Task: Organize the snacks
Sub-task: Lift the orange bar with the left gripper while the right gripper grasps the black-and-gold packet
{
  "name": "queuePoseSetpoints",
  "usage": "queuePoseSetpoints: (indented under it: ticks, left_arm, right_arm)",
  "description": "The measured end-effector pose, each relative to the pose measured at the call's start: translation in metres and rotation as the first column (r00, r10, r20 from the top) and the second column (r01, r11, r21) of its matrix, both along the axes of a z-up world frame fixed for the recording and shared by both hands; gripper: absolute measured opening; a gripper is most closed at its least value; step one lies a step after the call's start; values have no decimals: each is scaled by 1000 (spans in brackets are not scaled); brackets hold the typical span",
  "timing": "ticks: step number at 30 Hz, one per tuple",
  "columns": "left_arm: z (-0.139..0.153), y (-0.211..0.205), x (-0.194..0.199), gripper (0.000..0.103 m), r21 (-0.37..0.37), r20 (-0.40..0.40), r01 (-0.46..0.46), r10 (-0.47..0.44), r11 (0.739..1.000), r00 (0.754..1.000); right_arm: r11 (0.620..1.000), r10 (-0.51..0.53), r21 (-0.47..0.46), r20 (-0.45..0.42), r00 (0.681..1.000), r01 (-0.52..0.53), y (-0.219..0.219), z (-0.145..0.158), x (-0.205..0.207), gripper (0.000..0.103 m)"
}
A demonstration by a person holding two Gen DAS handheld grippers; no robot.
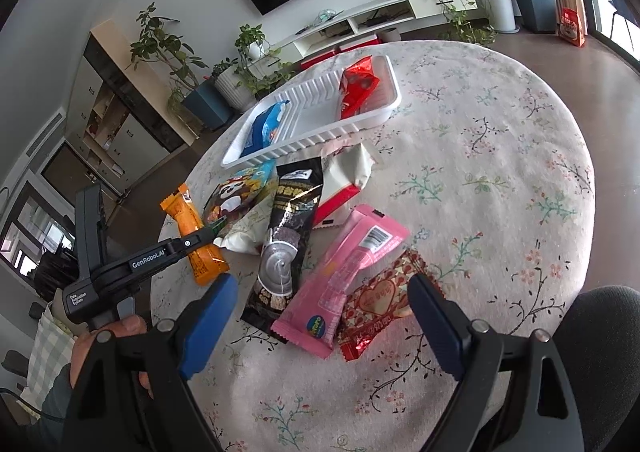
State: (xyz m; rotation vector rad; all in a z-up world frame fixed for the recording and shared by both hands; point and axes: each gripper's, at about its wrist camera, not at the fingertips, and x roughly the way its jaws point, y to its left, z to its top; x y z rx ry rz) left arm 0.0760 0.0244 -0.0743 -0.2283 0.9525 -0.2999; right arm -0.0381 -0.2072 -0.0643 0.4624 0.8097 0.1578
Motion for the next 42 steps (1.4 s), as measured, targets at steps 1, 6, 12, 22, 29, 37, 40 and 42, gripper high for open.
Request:
queuePoseSetpoints:
  ticks: [1,6,12,22,29,37,40,42]
  left_arm:
    - [1,2,-2,14,-12,1,7,-7,1000,1000]
    - [7,19,-18,14,-79,-5,21,-21,997,1000]
    - [10,32,-34,14,-121,-7,36,-37,992,999]
    - [9,28,-39,14,-155,-8,76,-78,985,997]
    - [6,28,-40,14,-160,-14,82,-85,984,996]
    - [8,26,-40,14,-174,-17,101,-105,980,994]
    - [11,28,-39,14,-186,-17,106,-111,977,994]
    - [13,29,-37,14,-200,-16,109,-114,974,993]
  right_arm:
    - [1000,-4,3,-3,1000,4,0,1,2,89]
    - [1000,0,3,-7,1000,0,4,8,16,88]
    - [998,56,8,-84,995,-56,26,1,44,77]
    - [993,110,-19,-197,974,-116,53,-18,77,63]
    - [991,124,-24,-224,967,-133,52,-28,83,35]
    - [991,132,63,-200,971,-122,43,-29,80,24]
    - [989,132,94,-187,974,-116,39,-25,76,23]
    - [986,131,127,-179,975,-109,35,-22,73,23]
